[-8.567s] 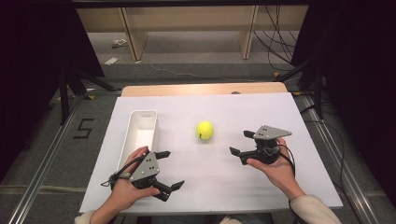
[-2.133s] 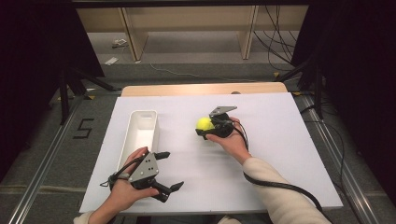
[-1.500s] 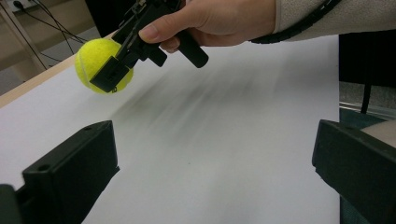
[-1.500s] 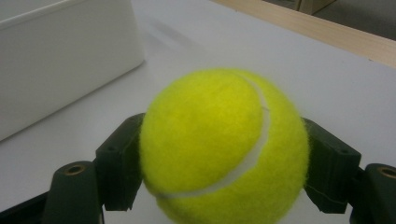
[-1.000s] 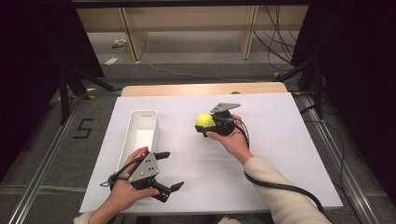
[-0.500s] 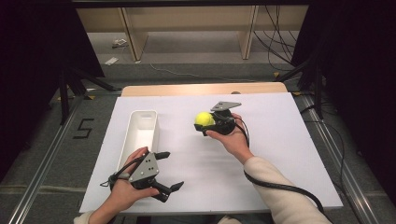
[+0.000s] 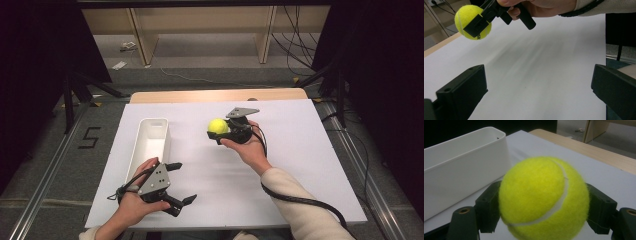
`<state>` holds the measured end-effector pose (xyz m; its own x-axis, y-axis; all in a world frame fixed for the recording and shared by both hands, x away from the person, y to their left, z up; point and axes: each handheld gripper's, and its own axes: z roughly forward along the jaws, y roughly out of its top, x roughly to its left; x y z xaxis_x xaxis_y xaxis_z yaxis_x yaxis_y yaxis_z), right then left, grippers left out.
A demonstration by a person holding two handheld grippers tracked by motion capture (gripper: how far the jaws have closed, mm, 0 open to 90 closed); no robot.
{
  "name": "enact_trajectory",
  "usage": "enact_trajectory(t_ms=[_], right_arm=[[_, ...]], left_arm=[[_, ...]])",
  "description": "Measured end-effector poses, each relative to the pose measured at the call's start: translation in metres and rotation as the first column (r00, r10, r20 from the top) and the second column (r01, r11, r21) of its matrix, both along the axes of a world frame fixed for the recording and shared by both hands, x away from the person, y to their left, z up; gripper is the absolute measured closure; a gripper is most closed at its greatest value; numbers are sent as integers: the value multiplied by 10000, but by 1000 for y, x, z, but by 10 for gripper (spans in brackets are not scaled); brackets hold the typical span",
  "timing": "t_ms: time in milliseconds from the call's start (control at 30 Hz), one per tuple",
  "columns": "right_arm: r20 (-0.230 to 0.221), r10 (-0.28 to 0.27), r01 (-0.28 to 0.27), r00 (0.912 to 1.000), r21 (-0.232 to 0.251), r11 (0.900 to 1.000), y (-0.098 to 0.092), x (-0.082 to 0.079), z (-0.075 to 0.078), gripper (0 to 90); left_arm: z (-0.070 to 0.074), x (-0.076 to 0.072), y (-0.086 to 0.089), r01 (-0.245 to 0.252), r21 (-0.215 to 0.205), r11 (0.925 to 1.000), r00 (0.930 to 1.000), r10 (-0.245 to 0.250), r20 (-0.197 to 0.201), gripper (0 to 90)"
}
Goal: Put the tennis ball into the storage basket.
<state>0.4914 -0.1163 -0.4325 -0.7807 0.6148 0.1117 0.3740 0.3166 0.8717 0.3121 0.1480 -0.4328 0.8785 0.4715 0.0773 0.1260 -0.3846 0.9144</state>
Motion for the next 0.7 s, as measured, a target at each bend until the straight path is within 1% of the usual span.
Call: enact_trajectory(t_ms=[333, 700], right_arm=[[44, 50, -50, 10000, 92, 9999, 2, -2, 4, 264], [217, 227, -230, 9995, 155, 9996, 5, -6, 10, 264]], left_arm=[[0, 0, 0, 8, 2, 10000, 10000, -8, 3, 0], [0, 0, 0, -1, -2, 10000, 10000, 1, 7, 0]])
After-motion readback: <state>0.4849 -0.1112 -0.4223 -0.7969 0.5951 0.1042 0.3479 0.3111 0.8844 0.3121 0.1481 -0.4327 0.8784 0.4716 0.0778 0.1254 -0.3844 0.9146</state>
